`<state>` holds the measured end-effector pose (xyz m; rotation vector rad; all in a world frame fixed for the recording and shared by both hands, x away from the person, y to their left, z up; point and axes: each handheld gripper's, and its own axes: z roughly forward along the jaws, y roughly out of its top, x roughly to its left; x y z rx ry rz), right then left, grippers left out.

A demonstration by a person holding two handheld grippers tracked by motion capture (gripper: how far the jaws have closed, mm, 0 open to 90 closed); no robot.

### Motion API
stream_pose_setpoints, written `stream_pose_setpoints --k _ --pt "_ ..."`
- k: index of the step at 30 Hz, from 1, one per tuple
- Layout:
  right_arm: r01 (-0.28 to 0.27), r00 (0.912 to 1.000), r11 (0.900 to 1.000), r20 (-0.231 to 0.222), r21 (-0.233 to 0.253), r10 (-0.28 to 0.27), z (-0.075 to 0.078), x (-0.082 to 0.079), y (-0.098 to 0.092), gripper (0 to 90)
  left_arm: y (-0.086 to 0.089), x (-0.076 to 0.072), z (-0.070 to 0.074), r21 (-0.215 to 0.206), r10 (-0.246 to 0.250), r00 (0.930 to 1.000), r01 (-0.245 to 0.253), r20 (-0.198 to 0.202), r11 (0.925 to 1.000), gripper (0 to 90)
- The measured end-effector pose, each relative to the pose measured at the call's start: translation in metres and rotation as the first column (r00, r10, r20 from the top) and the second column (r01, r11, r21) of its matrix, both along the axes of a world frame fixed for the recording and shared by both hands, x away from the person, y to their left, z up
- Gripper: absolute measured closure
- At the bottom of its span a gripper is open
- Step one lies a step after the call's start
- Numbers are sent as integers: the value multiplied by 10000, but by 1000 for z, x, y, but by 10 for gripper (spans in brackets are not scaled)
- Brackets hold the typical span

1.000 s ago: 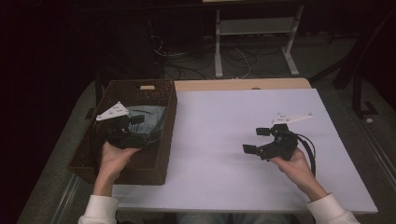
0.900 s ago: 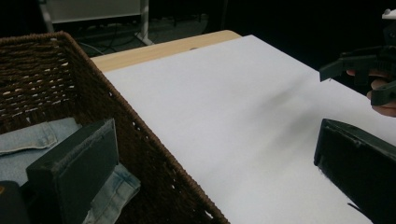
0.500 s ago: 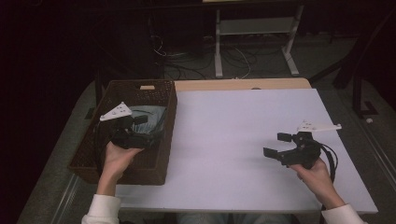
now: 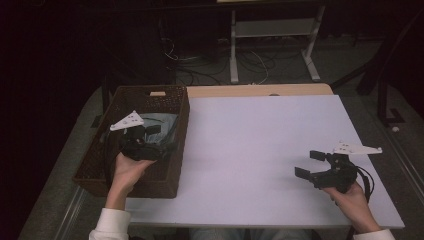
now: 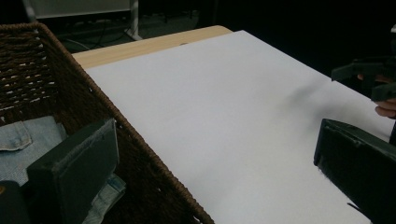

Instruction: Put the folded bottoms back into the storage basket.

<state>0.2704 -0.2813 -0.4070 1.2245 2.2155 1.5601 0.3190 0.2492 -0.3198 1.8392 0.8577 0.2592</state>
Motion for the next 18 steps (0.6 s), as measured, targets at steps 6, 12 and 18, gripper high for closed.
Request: stream_pose_setpoints --k 6,12,18 --pt "45 9998 9999 -201 -132 -48 -7 -5 -7 0 1 0 -1 -68 -17 10000 16 -25 10000 0" --pt "277 9991 9995 -330 -170 -282 -12 -12 -18 0 1 0 -2 -55 -44 10000 44 -56 10000 0" --pt "429 9975 9990 -560 -152 -437 -14 -16 -26 0 1 0 -4 -91 -72 9998 71 -159 9999 0"
